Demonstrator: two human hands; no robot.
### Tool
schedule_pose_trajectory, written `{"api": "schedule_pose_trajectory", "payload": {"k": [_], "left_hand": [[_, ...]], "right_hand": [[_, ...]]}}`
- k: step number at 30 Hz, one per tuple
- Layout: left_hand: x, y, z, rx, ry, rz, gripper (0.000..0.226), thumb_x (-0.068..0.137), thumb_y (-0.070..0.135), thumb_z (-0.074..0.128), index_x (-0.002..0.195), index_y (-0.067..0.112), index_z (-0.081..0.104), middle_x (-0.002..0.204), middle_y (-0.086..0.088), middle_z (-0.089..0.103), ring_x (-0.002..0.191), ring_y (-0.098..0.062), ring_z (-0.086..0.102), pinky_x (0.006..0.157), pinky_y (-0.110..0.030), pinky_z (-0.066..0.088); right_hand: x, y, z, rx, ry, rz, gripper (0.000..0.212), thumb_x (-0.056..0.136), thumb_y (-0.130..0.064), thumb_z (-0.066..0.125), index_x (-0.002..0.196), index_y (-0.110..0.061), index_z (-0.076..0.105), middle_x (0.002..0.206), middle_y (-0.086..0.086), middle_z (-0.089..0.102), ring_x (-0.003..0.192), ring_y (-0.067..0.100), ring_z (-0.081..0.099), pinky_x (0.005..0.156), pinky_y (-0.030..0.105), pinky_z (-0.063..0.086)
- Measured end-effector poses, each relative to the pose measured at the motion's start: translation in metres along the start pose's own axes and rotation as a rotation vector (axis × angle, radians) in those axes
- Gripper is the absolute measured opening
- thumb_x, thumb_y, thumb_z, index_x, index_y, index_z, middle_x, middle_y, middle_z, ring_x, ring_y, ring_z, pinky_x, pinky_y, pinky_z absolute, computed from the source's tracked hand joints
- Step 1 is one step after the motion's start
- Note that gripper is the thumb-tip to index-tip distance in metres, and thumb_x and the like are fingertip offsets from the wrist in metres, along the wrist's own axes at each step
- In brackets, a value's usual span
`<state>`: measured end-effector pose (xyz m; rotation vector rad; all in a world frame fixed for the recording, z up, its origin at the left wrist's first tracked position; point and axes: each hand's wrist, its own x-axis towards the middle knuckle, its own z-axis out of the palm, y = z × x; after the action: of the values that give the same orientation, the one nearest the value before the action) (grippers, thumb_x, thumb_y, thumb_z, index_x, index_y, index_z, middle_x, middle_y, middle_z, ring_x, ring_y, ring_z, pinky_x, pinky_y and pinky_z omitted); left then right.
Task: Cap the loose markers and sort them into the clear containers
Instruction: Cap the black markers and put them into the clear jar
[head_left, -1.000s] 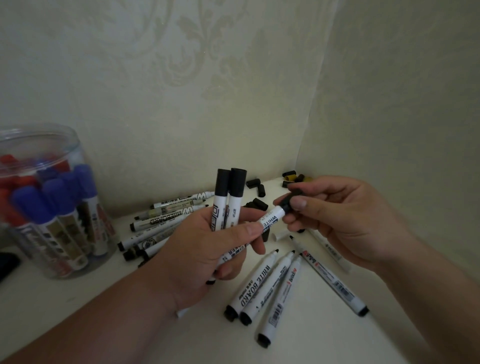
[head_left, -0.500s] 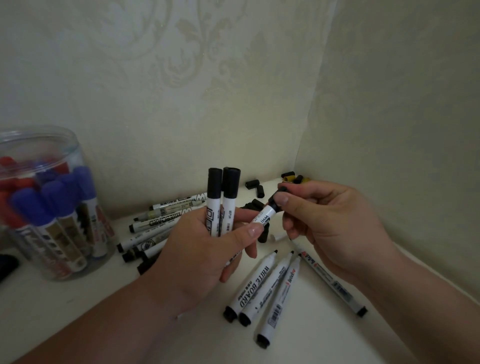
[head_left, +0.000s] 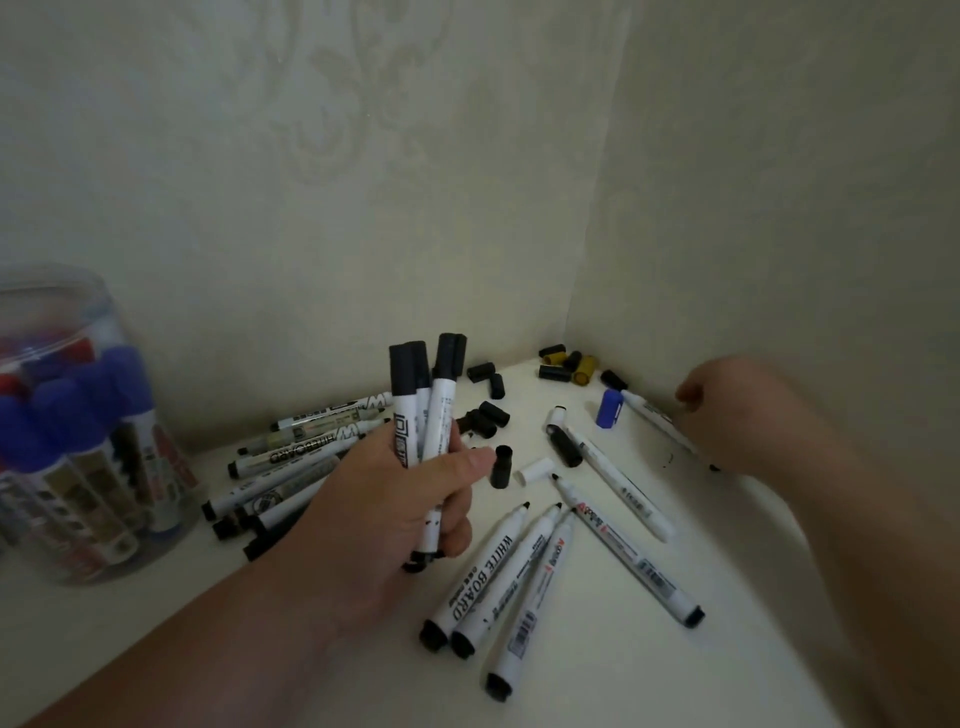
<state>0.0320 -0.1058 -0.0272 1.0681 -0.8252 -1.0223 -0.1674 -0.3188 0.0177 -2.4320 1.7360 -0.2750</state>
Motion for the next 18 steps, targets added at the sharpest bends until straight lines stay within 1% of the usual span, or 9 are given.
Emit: {"api": "schedule_pose_trajectory", "payload": {"k": [4,6,8,10,12,14,15,16,18], "left_hand": [[-0.001,-0.001,0.002,-0.004,0.011,-0.042,0.013,0.084,0.008,0.07,0.087,0.01,0.058,0.064,-0.013,0.048,0.052,-0.022,0.045,0.05,-0.032,0.042],[-0.001,0.0,0.003,-0.072,0.013,-0.056,0.01,0.089,-0.002,0.061,0.089,0.009,0.06,0.069,-0.015,0.05,0.055,-0.022,0.047,0.05,-0.033,0.045],[-0.001,0.001,0.003,-0.091,0.014,-0.048,0.014,0.091,-0.004,0.056,0.092,0.008,0.061,0.073,-0.016,0.053,0.056,-0.023,0.049,0.052,-0.035,0.047],[-0.002,0.002,0.003,-0.097,0.028,-0.029,0.015,0.091,-0.005,0.054,0.094,0.007,0.062,0.073,-0.015,0.055,0.055,-0.022,0.051,0.052,-0.035,0.047],[-0.002,0.003,0.003,-0.104,0.046,-0.017,0.015,0.091,-0.006,0.053,0.092,0.006,0.061,0.071,-0.014,0.056,0.052,-0.02,0.05,0.049,-0.032,0.045],[-0.002,0.004,0.004,-0.101,0.041,0.005,0.01,0.091,-0.004,0.057,0.086,0.005,0.058,0.063,-0.011,0.054,0.045,-0.017,0.044,0.044,-0.028,0.039],[-0.001,0.003,0.004,-0.092,0.035,0.018,0.012,0.09,0.002,0.063,0.082,0.006,0.057,0.057,-0.01,0.05,0.042,-0.016,0.039,0.042,-0.026,0.035],[-0.002,0.004,0.003,-0.086,0.021,0.027,0.016,0.087,0.01,0.07,0.079,0.007,0.056,0.054,-0.009,0.045,0.04,-0.016,0.035,0.042,-0.025,0.032],[-0.003,0.005,0.002,-0.098,-0.002,0.036,0.022,0.078,0.022,0.077,0.08,0.009,0.059,0.053,-0.009,0.039,0.039,-0.015,0.033,0.042,-0.024,0.03]], "right_hand": [[0.008,-0.009,0.016,-0.169,-0.065,-0.018,0.016,0.079,-0.012,0.065,0.095,-0.011,0.068,0.081,0.005,0.06,0.073,0.025,0.058,0.064,0.025,0.043],[0.007,-0.011,0.015,-0.177,-0.044,-0.009,0.015,0.08,-0.012,0.063,0.094,-0.011,0.067,0.08,0.005,0.058,0.074,0.025,0.057,0.063,0.025,0.043],[0.003,-0.01,0.008,-0.09,-0.021,0.014,0.012,0.08,-0.014,0.065,0.09,-0.01,0.068,0.076,0.007,0.062,0.069,0.024,0.062,0.057,0.025,0.046],[-0.007,-0.013,-0.005,0.144,0.054,0.006,0.007,0.082,-0.017,0.067,0.086,-0.012,0.07,0.075,0.007,0.068,0.059,0.02,0.067,0.052,0.026,0.052],[-0.024,-0.022,-0.016,0.606,0.067,-0.021,0.007,0.085,-0.011,0.068,0.091,-0.011,0.071,0.074,0.007,0.069,0.046,0.011,0.062,0.043,0.021,0.046],[-0.047,-0.038,-0.022,1.161,-0.161,-0.119,0.018,0.083,0.003,0.066,0.101,0.001,0.069,0.073,0.015,0.068,0.042,0.012,0.053,0.039,0.019,0.038],[-0.059,-0.047,-0.02,1.337,-0.315,-0.203,0.021,0.081,0.005,0.066,0.102,0.004,0.068,0.074,0.018,0.068,0.042,0.013,0.05,0.037,0.018,0.036],[-0.067,-0.055,-0.016,1.426,-0.455,-0.292,0.023,0.078,0.005,0.068,0.101,0.005,0.068,0.077,0.021,0.069,0.042,0.014,0.05,0.035,0.017,0.035],[-0.08,-0.07,-0.004,1.459,-0.656,-0.439,0.023,0.079,0.004,0.071,0.102,0.002,0.07,0.082,0.023,0.069,0.045,0.015,0.054,0.034,0.018,0.036]]}}
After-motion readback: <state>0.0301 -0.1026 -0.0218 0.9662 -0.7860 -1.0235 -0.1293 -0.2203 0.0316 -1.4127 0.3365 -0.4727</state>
